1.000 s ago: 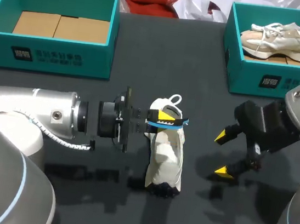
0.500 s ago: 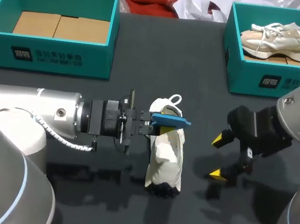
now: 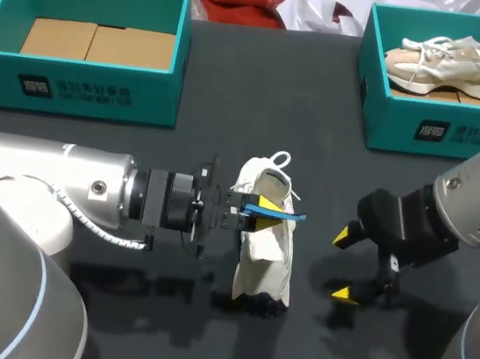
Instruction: Take the shoe out of the shoebox, open the shoe tongue, remove and reinsert the insole, then place the shoe into the shoebox
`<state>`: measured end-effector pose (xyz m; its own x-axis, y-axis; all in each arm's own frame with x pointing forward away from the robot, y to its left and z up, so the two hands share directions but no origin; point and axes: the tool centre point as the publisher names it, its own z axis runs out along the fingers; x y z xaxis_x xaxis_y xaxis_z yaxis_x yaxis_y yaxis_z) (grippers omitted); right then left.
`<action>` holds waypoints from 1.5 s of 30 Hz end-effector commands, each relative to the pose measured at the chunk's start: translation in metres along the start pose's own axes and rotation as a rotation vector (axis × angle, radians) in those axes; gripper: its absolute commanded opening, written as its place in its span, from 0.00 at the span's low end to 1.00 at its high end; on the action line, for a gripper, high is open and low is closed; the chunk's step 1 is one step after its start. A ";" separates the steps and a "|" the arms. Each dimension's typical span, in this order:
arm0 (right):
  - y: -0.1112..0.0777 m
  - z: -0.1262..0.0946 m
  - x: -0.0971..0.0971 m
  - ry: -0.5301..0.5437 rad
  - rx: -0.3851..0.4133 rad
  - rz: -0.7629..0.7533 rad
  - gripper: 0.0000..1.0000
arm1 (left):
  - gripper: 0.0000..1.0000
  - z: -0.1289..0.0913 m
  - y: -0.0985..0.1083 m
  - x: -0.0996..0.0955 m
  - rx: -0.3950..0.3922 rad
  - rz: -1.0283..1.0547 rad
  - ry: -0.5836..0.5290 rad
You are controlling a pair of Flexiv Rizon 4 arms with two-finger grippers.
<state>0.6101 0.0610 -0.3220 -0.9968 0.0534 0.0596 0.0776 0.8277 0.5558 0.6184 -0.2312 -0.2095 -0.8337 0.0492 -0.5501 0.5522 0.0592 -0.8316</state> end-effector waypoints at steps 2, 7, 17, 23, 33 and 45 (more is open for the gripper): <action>-0.007 0.018 -0.001 0.002 -0.019 0.006 1.00 | 0.00 -0.008 -0.002 0.002 -0.015 0.008 0.013; -0.008 0.031 -0.006 0.013 -0.011 0.011 1.00 | 0.00 -0.008 -0.002 0.002 -0.015 0.008 0.013; 0.003 0.038 -0.020 -0.026 0.001 -0.009 1.00 | 0.00 -0.008 0.007 0.007 -0.017 -0.011 0.038; 0.014 0.042 -0.023 -0.030 0.007 -0.014 1.00 | 0.00 -0.011 0.010 0.011 -0.024 0.000 0.051; 0.023 0.046 -0.034 -0.062 0.011 0.041 1.00 | 0.00 -0.014 0.015 0.014 -0.023 0.002 0.072; 0.030 0.047 -0.034 -0.073 0.010 0.085 1.00 | 0.00 -0.013 0.017 0.015 -0.024 0.021 0.098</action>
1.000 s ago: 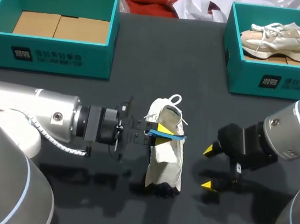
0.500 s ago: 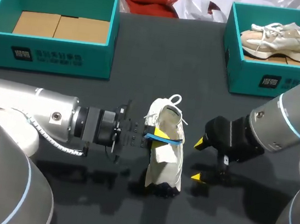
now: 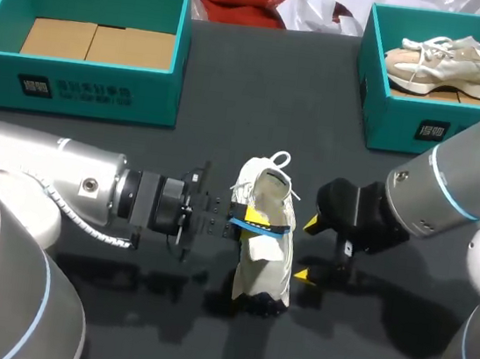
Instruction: Take the shoe out of the shoebox, open the shoe tongue, remove and reinsert the insole, then place the shoe into the shoebox
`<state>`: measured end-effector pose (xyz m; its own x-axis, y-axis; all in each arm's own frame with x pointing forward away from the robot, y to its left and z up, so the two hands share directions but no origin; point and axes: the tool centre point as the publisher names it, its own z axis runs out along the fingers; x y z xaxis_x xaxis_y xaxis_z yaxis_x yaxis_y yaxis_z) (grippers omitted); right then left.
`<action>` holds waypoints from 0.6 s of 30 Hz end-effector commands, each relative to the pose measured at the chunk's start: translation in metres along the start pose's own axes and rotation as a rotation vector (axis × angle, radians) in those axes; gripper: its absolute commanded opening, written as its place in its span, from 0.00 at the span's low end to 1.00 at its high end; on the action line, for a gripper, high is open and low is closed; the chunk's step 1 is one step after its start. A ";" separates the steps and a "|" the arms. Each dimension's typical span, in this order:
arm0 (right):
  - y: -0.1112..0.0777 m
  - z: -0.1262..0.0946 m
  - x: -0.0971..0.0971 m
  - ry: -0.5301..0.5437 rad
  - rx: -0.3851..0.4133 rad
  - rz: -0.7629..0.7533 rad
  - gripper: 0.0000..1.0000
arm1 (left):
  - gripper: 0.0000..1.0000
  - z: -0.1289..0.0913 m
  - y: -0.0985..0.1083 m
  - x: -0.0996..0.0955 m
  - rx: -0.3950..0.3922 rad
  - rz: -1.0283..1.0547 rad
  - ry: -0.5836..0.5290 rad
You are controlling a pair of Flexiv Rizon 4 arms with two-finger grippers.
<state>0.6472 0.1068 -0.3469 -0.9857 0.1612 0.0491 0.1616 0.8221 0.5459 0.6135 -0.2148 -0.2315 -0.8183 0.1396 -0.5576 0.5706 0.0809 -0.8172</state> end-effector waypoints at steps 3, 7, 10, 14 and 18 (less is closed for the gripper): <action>0.004 0.002 0.001 -0.009 0.015 -0.001 1.00 | 0.00 0.001 0.001 -0.002 -0.001 0.002 0.012; 0.006 0.003 0.001 -0.010 0.016 -0.033 1.00 | 0.00 0.002 0.001 -0.002 0.000 0.002 0.013; 0.006 0.005 0.002 -0.007 0.019 -0.039 1.00 | 0.00 0.002 0.001 -0.002 0.002 0.001 0.013; 0.006 0.005 0.002 -0.004 0.018 -0.039 1.00 | 0.00 0.005 0.001 -0.001 0.004 0.001 0.019; 0.005 0.004 0.003 0.000 0.012 -0.032 1.00 | 0.00 0.007 0.000 -0.002 0.014 -0.027 0.017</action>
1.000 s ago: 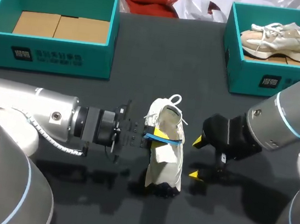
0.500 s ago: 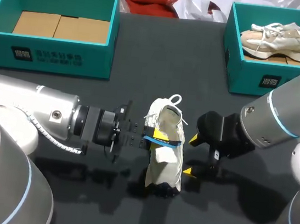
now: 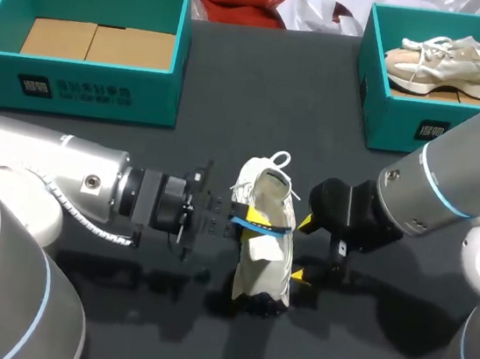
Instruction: Take the shoe out of the shoebox, open the shoe tongue, remove and reinsert the insole, then place the shoe into the shoebox
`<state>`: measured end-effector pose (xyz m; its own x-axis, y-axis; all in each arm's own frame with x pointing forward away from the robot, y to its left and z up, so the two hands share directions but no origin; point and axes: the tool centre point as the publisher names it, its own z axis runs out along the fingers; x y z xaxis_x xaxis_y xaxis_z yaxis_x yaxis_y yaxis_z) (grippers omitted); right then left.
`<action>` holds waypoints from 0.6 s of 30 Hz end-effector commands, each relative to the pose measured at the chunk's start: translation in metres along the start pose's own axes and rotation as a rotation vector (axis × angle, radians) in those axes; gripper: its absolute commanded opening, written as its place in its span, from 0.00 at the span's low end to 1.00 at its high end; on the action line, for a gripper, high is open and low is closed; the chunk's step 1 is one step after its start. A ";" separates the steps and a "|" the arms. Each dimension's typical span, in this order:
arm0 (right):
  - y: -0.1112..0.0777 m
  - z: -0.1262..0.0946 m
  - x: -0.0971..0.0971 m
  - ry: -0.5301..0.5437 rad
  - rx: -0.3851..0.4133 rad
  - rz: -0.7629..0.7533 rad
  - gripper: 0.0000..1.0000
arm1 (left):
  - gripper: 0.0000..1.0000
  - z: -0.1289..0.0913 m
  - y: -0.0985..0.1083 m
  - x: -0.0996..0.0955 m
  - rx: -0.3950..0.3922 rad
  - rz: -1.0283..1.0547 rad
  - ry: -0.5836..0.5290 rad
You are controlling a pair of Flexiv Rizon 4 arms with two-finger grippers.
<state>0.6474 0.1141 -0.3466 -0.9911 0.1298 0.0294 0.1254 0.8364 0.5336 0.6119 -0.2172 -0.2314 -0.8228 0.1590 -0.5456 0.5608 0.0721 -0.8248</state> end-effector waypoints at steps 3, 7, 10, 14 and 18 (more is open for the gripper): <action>-0.001 0.001 0.002 -0.001 -0.004 0.005 1.00 | 0.00 0.004 -0.001 -0.005 0.004 -0.012 -0.013; -0.001 0.001 0.002 -0.001 -0.004 0.005 1.00 | 0.00 0.004 -0.001 -0.005 0.004 -0.012 -0.013; -0.001 0.001 0.002 -0.001 -0.004 0.005 1.00 | 0.00 0.004 -0.001 -0.005 0.004 -0.012 -0.013; -0.001 0.001 0.002 -0.001 -0.004 0.005 1.00 | 0.00 0.012 0.003 -0.003 0.015 0.004 0.002; -0.001 0.001 0.002 -0.001 -0.004 0.005 1.00 | 0.00 0.019 0.008 -0.002 0.027 0.031 0.008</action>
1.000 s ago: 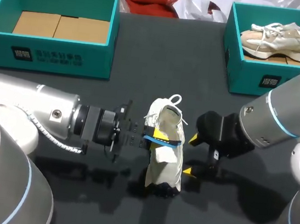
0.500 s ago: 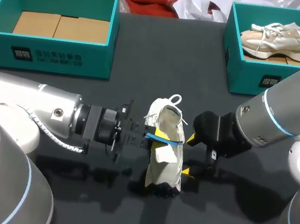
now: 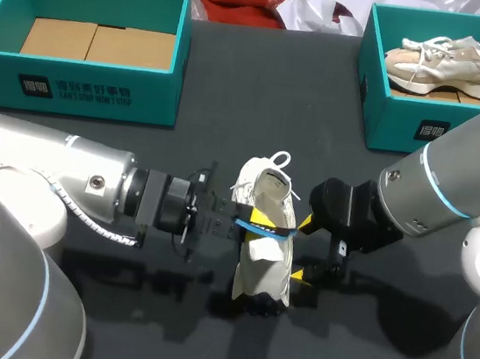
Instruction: Take the shoe out of the shoebox, open the shoe tongue, remove and reinsert the insole, then place the shoe into the shoebox
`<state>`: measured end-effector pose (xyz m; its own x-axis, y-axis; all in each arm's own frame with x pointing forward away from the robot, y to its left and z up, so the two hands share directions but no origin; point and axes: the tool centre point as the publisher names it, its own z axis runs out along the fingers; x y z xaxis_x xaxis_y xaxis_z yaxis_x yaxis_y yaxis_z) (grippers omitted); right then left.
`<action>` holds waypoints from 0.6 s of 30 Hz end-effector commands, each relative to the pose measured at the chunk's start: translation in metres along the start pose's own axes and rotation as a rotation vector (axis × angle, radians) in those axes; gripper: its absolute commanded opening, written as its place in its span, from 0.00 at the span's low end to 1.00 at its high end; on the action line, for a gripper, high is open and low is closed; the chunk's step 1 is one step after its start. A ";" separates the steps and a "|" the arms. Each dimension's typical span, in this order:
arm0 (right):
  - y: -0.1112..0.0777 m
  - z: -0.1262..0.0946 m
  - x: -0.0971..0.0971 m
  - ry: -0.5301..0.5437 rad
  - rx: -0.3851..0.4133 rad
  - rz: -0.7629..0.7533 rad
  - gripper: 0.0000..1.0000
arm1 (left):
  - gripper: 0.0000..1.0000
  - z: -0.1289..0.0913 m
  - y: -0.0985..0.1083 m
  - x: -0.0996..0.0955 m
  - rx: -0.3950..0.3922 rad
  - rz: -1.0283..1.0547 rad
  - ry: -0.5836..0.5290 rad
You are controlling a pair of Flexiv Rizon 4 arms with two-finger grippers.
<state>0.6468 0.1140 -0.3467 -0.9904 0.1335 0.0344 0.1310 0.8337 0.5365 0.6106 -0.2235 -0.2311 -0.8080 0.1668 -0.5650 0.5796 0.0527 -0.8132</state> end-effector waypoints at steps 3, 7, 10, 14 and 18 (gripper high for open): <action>0.000 0.001 0.002 -0.003 -0.001 0.000 1.00 | 0.00 0.016 0.013 -0.003 0.017 0.009 0.006; 0.000 0.001 0.002 -0.003 -0.001 0.000 1.00 | 0.00 0.022 0.015 -0.002 0.021 0.012 0.013; 0.000 0.001 0.002 -0.003 -0.001 0.000 1.00 | 0.00 0.025 0.016 -0.001 0.027 0.014 0.016; 0.000 0.001 0.002 -0.003 -0.001 0.000 1.00 | 0.00 0.027 0.018 0.001 0.038 0.008 0.010; 0.000 0.001 0.002 -0.003 -0.001 0.000 1.00 | 0.00 0.028 0.020 0.006 0.044 0.003 0.000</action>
<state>0.6468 0.1141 -0.3467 -0.9905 0.1335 0.0343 0.1310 0.8337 0.5364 0.6164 -0.2448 -0.2496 -0.8062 0.1781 -0.5642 0.5752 0.0126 -0.8179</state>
